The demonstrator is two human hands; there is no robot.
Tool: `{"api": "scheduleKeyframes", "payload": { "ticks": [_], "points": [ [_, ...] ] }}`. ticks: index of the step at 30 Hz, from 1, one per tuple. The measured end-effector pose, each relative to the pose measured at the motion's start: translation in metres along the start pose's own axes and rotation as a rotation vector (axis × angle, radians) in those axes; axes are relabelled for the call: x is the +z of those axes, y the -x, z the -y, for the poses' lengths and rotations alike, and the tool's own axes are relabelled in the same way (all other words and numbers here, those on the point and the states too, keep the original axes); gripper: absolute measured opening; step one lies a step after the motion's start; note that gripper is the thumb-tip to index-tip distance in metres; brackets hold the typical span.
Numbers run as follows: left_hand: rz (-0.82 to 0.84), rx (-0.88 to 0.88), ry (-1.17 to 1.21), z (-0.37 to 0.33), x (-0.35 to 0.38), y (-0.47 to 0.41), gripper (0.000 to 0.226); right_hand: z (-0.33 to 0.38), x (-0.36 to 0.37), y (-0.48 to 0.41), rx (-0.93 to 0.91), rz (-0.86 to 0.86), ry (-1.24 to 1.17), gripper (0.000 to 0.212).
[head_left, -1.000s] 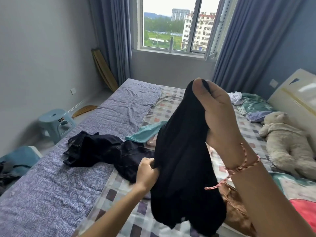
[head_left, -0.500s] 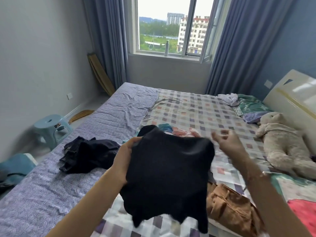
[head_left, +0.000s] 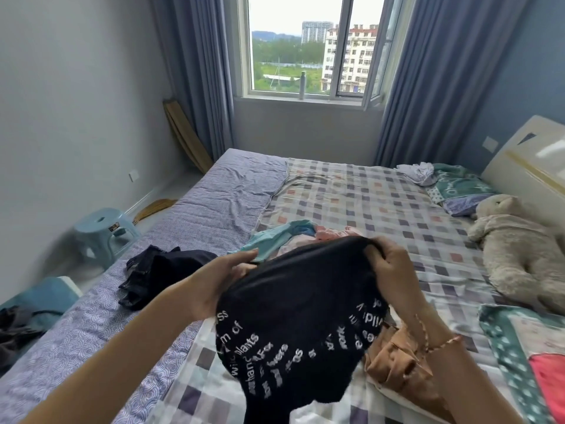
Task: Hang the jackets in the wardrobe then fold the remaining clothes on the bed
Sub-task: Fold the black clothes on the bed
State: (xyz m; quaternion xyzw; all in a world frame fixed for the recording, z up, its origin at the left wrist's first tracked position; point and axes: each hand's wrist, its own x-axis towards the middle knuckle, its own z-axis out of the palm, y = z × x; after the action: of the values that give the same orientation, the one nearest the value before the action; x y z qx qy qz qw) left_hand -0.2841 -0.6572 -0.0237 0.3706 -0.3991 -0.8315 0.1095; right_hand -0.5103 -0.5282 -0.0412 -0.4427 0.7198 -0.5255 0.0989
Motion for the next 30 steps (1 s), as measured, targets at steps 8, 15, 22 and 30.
{"api": "scheduleKeyframes", "payload": {
  "ticks": [8, 15, 22, 30],
  "points": [
    [0.374, 0.241, 0.236, 0.005, 0.008, 0.016, 0.041, 0.000, 0.011, 0.005, -0.095, 0.047, 0.172, 0.010],
    [0.397, 0.158, 0.292, 0.013, 0.027, 0.009, 0.051, 0.045, 0.027, 0.038, 0.257, 0.601, -0.700, 0.057],
    [-0.008, 0.176, -0.011, 0.000, 0.007, 0.013, 0.031, 0.054, 0.023, 0.016, 0.387, 0.190, -0.757, 0.022],
    [0.045, 0.393, -0.037, -0.025, -0.023, 0.038, 0.067, 0.063, -0.001, -0.022, -0.036, -0.153, -0.171, 0.036]
  ]
}}
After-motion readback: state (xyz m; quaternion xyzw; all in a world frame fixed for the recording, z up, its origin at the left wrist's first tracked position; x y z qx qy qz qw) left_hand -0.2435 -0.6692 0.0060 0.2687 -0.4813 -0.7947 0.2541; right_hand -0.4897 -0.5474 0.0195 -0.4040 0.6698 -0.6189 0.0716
